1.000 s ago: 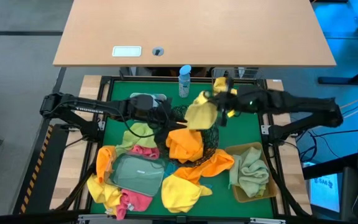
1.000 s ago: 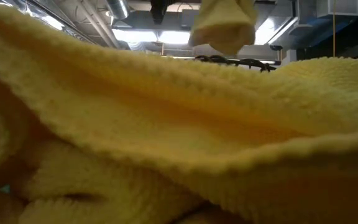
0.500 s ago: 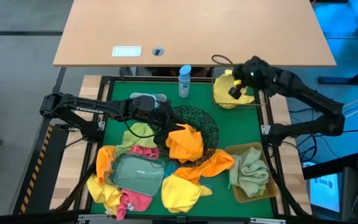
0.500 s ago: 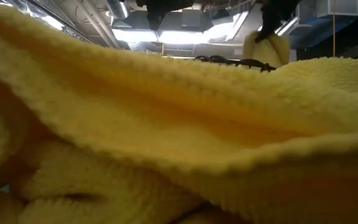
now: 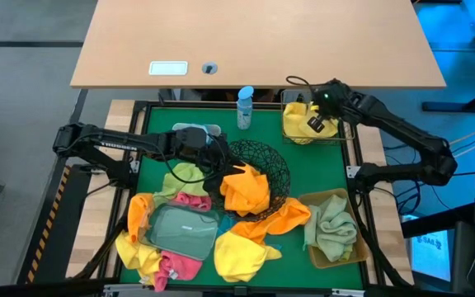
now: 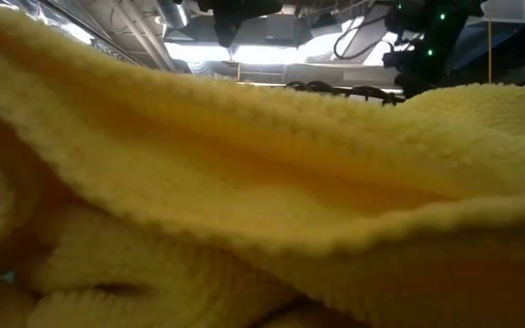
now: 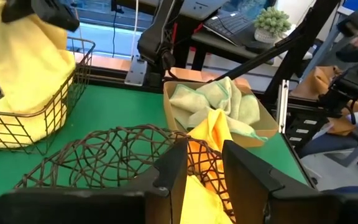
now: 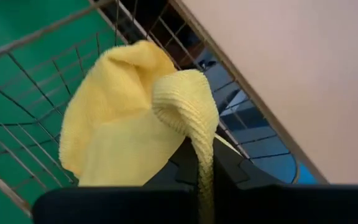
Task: Sort microfiber towel by color & place in baskets
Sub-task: Put the yellow microfiber towel into the square wire basket, then put the green microfiber towel into the yellow bin
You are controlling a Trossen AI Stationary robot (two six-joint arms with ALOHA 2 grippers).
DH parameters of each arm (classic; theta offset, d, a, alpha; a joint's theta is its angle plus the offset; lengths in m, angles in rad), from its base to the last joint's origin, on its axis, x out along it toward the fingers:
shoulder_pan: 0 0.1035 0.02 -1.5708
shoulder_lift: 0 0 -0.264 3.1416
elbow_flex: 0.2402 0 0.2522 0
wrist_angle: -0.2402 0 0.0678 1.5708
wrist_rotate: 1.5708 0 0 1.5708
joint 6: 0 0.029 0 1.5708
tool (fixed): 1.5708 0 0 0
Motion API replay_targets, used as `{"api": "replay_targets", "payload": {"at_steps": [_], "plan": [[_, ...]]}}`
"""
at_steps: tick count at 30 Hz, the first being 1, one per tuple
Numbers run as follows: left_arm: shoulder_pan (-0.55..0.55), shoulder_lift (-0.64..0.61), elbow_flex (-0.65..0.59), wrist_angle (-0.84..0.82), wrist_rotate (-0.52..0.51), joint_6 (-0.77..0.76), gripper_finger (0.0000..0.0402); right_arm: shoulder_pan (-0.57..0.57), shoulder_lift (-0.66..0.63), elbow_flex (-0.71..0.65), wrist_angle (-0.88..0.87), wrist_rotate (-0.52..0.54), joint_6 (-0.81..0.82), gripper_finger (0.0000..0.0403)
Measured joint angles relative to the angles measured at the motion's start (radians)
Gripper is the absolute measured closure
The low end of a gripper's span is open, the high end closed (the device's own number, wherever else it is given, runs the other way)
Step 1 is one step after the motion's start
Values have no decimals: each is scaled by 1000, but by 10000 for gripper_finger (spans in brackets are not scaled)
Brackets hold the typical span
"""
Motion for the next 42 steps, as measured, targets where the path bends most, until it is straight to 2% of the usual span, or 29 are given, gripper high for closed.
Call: {"api": "replay_targets", "payload": {"at_steps": [6,9,12,15,19,23,29,36,42], "plan": [[0,0,0,-26,3,-28,305,-14,0,-45,17,27,-1,386],[2,-10,0,-75,51,-77,305,-13,0,-45,18,32,-1,376],[9,-24,1,-167,118,-108,305,-13,0,-46,18,15,-1,341],[9,-37,2,-295,174,-148,305,-13,0,-46,18,14,-1,287],[3,-51,2,-534,212,-158,305,-13,0,-46,18,35,-1,217],[-18,-51,0,-764,168,-198,305,-13,0,-46,18,34,-1,169],[-68,-51,0,-951,-33,-282,305,-12,0,-46,11,3,-1,136],[-104,-41,0,-972,-110,-292,305,-12,0,-46,10,-28,-1,134],[-112,-42,0,-973,-150,-376,305,-12,0,-46,9,-29,-1,134]]}}
